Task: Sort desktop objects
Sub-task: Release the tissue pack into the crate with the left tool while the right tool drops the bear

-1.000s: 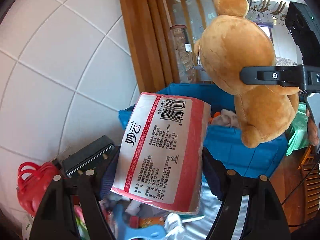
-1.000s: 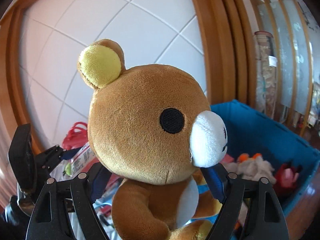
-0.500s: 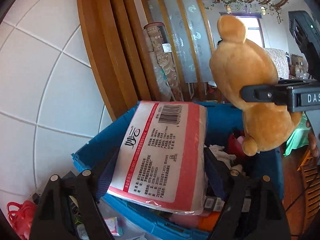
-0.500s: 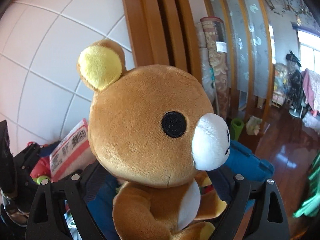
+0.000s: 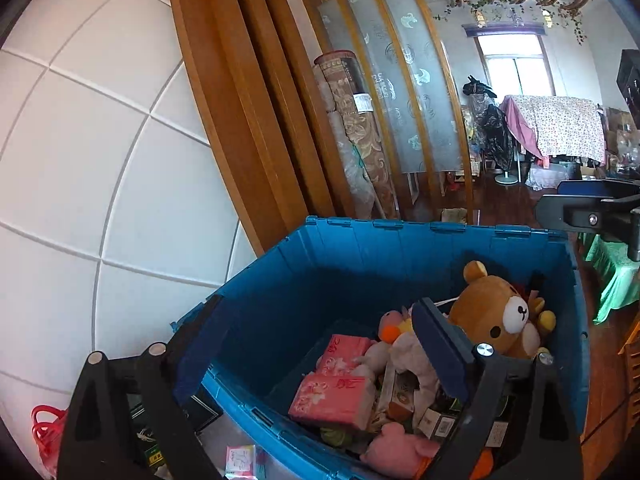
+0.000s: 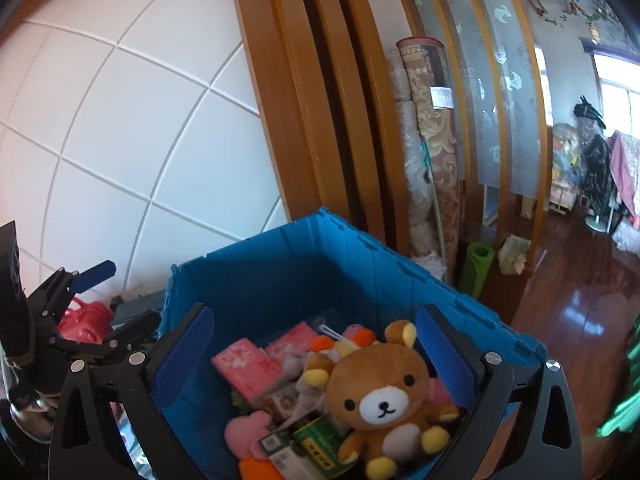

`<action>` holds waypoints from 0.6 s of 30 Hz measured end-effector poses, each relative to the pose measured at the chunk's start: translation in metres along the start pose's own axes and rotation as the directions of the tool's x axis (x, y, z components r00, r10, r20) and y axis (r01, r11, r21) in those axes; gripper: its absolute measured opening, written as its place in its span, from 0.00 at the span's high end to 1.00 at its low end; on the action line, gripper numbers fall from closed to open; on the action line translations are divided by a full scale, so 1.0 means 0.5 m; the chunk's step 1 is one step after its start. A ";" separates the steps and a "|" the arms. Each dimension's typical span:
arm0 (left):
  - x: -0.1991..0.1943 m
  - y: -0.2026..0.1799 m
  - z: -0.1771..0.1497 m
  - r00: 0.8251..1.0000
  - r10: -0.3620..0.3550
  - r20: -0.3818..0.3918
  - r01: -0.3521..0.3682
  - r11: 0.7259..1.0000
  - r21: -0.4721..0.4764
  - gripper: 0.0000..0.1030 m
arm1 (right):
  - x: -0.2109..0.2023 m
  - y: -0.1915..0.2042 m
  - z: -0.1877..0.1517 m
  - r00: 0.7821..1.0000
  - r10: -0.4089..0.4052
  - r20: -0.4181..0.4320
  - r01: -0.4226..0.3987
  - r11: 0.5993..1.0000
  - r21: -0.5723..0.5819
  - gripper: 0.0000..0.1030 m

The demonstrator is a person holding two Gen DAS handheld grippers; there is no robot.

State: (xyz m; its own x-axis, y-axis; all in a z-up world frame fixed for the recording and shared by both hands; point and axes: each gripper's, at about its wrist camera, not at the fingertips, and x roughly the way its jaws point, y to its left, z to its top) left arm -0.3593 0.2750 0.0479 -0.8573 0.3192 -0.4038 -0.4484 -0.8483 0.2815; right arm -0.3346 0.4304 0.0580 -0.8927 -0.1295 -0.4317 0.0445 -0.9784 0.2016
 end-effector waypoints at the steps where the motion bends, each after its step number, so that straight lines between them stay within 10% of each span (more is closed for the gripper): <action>1: -0.006 0.003 -0.005 1.000 0.003 0.000 -0.003 1.000 -0.006 0.10 | 0.003 0.000 -0.002 1.000 0.005 -0.001 -0.005 1.000 -0.002 0.00; 18: -0.218 0.149 -0.177 0.971 0.239 -0.025 -0.241 0.967 -0.088 0.10 | -0.060 0.124 -0.106 0.990 0.137 0.044 -0.132 0.985 -0.109 0.00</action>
State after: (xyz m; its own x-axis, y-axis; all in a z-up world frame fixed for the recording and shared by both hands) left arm -0.2766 0.1394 0.0357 -0.9331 0.0961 -0.3465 -0.2050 -0.9339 0.2930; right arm -0.2814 0.3652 0.0367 -0.8969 -0.2552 -0.3613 0.2101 -0.9645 0.1597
